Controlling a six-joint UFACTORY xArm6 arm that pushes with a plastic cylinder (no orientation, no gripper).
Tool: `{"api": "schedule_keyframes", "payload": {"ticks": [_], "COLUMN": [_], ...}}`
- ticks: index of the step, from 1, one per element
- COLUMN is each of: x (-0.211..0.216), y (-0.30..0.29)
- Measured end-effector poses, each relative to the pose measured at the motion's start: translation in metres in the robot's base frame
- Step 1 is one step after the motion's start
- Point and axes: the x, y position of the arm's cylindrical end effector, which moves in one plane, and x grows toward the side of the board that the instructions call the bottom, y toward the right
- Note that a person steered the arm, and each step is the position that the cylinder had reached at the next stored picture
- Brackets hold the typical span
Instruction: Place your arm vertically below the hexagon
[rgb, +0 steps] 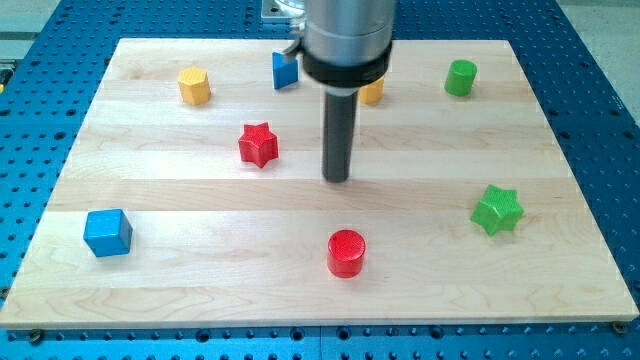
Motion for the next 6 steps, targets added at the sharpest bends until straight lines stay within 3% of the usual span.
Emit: {"api": "schedule_keyframes", "payload": {"ticks": [2, 3, 4, 6], "x": [0.004, -0.030, -0.011, 0.013], "y": [-0.069, -0.110, -0.121, -0.292]}}
